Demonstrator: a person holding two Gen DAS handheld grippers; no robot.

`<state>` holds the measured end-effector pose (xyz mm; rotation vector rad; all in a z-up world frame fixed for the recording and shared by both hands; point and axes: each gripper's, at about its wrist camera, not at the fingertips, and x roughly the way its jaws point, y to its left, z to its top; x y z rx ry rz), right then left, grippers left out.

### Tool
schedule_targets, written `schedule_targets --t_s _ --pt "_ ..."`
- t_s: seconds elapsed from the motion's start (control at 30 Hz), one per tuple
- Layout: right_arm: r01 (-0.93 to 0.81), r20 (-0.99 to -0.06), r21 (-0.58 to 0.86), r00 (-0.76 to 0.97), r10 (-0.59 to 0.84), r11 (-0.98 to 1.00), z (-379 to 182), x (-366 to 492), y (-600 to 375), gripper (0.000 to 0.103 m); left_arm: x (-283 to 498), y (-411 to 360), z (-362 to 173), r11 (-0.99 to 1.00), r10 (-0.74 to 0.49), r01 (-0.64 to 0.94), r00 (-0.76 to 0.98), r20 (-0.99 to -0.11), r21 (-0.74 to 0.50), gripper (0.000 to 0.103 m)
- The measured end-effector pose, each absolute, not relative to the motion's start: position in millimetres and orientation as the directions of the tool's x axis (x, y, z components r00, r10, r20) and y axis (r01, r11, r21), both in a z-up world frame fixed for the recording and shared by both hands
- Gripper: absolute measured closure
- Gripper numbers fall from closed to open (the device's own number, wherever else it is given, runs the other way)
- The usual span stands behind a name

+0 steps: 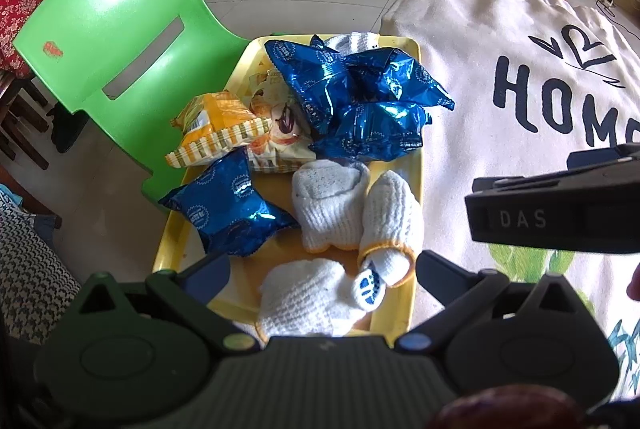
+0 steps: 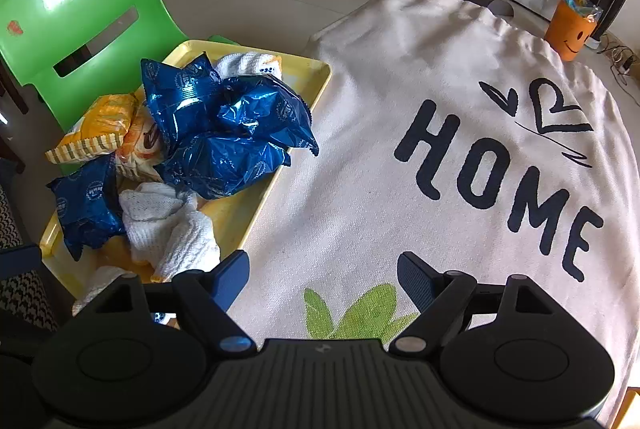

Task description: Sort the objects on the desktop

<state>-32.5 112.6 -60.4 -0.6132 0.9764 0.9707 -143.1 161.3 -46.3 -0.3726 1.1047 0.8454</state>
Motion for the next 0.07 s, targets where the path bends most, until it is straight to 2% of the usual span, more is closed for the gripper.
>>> schedule_targets --t_s 0.07 --pt "-0.891 -0.894 -0.014 0.214 0.395 0.453 -63.1 -29.7 111.7 0.021 -143.2 162.4 -47.2 0.638 0.403 -0.759 0.187 -0.896 0.128 0.0"
